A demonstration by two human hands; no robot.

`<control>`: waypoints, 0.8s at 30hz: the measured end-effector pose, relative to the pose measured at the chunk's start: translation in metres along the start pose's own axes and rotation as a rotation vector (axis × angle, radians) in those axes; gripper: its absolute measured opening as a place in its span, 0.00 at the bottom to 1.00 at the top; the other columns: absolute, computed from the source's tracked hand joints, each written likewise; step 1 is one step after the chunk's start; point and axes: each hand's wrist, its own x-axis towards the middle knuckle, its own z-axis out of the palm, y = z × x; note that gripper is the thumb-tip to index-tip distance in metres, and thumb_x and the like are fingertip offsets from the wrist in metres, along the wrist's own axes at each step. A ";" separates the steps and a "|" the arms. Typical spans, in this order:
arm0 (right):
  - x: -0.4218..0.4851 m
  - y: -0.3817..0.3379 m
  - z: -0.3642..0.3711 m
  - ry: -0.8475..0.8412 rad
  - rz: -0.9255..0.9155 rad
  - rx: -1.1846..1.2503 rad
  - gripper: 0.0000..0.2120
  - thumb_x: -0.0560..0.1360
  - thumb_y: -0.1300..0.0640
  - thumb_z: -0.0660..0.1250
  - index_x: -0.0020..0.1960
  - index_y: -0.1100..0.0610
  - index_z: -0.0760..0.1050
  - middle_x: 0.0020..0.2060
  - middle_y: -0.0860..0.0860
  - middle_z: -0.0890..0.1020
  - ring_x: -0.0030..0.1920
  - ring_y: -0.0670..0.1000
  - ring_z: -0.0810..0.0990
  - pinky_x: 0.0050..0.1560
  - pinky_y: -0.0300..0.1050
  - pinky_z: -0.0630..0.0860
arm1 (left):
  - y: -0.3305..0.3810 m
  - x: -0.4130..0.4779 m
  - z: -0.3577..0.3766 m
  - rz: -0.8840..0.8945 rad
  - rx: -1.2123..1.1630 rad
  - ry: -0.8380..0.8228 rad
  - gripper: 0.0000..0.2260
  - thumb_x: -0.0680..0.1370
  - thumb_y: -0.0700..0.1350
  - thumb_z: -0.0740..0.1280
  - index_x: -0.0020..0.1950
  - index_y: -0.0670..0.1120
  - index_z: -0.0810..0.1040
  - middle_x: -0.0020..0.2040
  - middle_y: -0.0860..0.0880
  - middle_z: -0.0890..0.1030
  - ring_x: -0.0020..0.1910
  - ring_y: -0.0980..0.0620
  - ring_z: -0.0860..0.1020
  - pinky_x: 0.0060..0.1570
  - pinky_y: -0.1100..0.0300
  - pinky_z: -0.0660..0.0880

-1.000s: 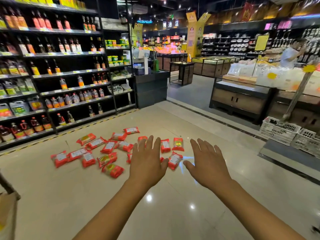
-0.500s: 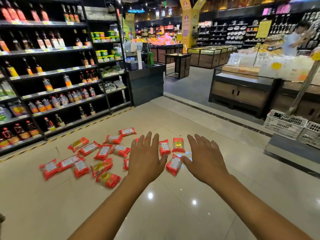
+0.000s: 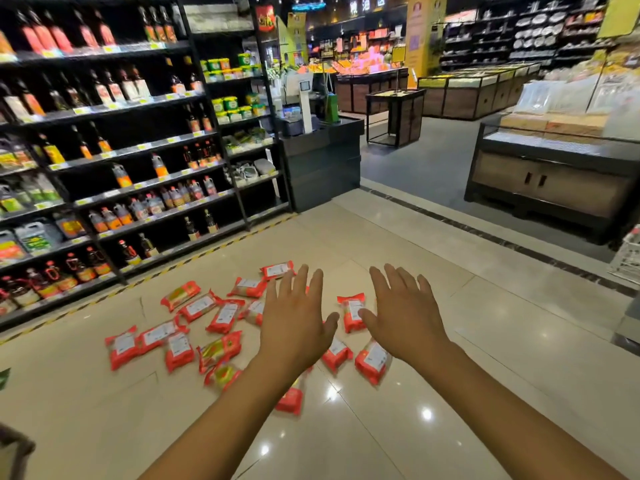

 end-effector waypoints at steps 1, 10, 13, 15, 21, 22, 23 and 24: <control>0.014 0.005 0.002 -0.002 -0.009 0.000 0.36 0.83 0.37 0.55 0.83 0.52 0.47 0.82 0.54 0.53 0.82 0.57 0.53 0.79 0.58 0.49 | 0.001 0.013 0.005 -0.011 0.002 -0.003 0.35 0.83 0.67 0.54 0.84 0.51 0.51 0.85 0.46 0.54 0.83 0.42 0.54 0.80 0.41 0.50; 0.128 0.025 0.040 -0.056 -0.045 0.008 0.35 0.83 0.37 0.54 0.83 0.52 0.47 0.83 0.55 0.53 0.82 0.57 0.52 0.79 0.58 0.50 | -0.013 0.110 0.060 -0.063 -0.007 -0.056 0.35 0.83 0.66 0.54 0.84 0.50 0.51 0.85 0.45 0.52 0.84 0.41 0.51 0.81 0.40 0.48; 0.169 0.026 0.058 -0.079 -0.039 0.018 0.36 0.83 0.38 0.54 0.83 0.53 0.47 0.82 0.55 0.53 0.82 0.57 0.52 0.79 0.57 0.51 | -0.027 0.147 0.085 -0.073 -0.023 -0.081 0.35 0.83 0.66 0.54 0.84 0.50 0.51 0.85 0.45 0.53 0.83 0.41 0.53 0.81 0.40 0.53; 0.200 0.028 0.073 -0.080 -0.028 0.007 0.36 0.83 0.38 0.55 0.83 0.54 0.46 0.82 0.55 0.54 0.81 0.57 0.53 0.78 0.56 0.53 | -0.037 0.178 0.105 -0.080 -0.041 -0.093 0.35 0.83 0.66 0.55 0.84 0.50 0.51 0.85 0.45 0.53 0.83 0.41 0.53 0.81 0.42 0.53; 0.305 0.036 0.121 -0.154 0.059 0.015 0.35 0.82 0.38 0.57 0.82 0.54 0.50 0.79 0.54 0.61 0.79 0.56 0.59 0.75 0.53 0.59 | -0.074 0.284 0.169 -0.054 -0.111 -0.144 0.34 0.83 0.63 0.57 0.84 0.48 0.54 0.84 0.44 0.56 0.82 0.40 0.55 0.79 0.43 0.54; 0.323 0.038 0.130 -0.179 0.078 0.021 0.35 0.82 0.38 0.57 0.82 0.54 0.52 0.78 0.54 0.63 0.78 0.57 0.60 0.74 0.53 0.61 | -0.081 0.302 0.179 -0.049 -0.113 -0.160 0.34 0.83 0.63 0.57 0.84 0.48 0.55 0.84 0.43 0.56 0.82 0.39 0.56 0.79 0.43 0.54; 0.338 0.041 0.139 -0.206 0.100 0.026 0.36 0.81 0.38 0.58 0.81 0.54 0.52 0.77 0.54 0.64 0.77 0.57 0.62 0.73 0.53 0.62 | -0.087 0.319 0.189 -0.042 -0.117 -0.178 0.34 0.83 0.63 0.57 0.84 0.47 0.55 0.84 0.43 0.57 0.82 0.39 0.57 0.79 0.43 0.54; 0.353 0.044 0.148 -0.229 0.123 0.031 0.36 0.81 0.37 0.58 0.81 0.54 0.53 0.77 0.55 0.65 0.77 0.57 0.63 0.72 0.54 0.63 | -0.093 0.334 0.200 -0.036 -0.122 -0.194 0.34 0.83 0.62 0.58 0.84 0.47 0.56 0.84 0.42 0.58 0.81 0.39 0.58 0.79 0.43 0.54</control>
